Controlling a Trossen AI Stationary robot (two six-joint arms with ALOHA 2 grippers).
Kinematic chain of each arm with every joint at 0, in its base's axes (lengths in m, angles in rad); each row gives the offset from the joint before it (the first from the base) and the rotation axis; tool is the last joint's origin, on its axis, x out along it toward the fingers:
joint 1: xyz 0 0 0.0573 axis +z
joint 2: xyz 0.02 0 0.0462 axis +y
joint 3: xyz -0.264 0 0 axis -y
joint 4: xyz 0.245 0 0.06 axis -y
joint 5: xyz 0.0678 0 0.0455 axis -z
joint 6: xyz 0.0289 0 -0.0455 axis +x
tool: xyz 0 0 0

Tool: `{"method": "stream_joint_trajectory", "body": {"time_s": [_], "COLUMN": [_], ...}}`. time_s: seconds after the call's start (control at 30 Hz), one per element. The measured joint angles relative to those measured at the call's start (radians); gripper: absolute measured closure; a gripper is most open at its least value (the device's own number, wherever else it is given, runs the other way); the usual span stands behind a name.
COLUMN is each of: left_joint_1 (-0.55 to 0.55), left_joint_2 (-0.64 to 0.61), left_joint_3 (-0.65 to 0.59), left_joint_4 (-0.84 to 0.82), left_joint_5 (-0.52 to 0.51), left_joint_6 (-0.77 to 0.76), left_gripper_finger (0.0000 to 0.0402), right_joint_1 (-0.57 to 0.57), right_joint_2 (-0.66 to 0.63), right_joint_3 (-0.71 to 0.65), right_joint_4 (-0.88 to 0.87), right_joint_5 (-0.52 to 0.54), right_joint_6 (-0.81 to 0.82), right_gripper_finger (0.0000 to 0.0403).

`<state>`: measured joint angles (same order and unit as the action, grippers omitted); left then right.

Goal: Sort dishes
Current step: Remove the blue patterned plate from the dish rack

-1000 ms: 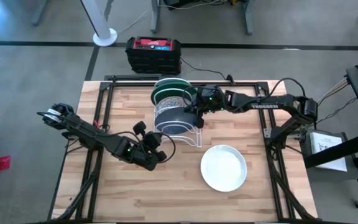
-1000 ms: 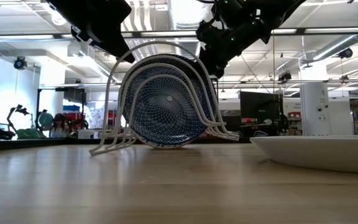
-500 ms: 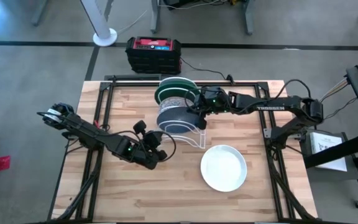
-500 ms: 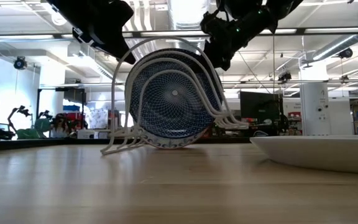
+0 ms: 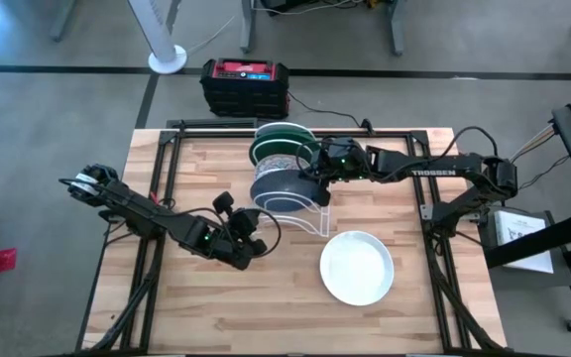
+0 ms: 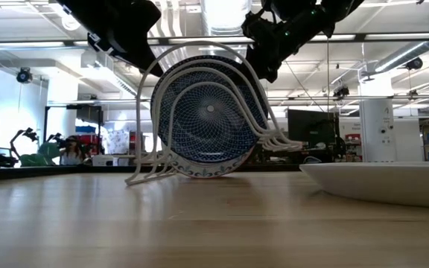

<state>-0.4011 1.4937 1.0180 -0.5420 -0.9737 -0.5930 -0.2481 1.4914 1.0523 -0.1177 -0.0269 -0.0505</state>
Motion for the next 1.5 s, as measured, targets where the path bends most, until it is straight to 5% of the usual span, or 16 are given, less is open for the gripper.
{"method": "stream_joint_trajectory", "body": {"time_s": [0.93,1.5], "left_joint_1": [0.0,0.002], "left_joint_2": [0.029,0.034], "left_joint_3": [0.002,0.0], "left_joint_4": [0.028,0.036], "left_joint_5": [-0.014,0.035], "left_joint_6": [-0.02,-0.025], "left_gripper_finger": [0.0401,0.0401], "right_joint_1": [0.006,0.005], "right_joint_2": [0.015,0.012], "right_joint_3": [-0.177,-0.189], "right_joint_4": [0.343,0.469], "right_joint_5": [0.003,0.003], "right_joint_6": [0.071,0.278], "right_gripper_finger": [0.0385,0.0388]}}
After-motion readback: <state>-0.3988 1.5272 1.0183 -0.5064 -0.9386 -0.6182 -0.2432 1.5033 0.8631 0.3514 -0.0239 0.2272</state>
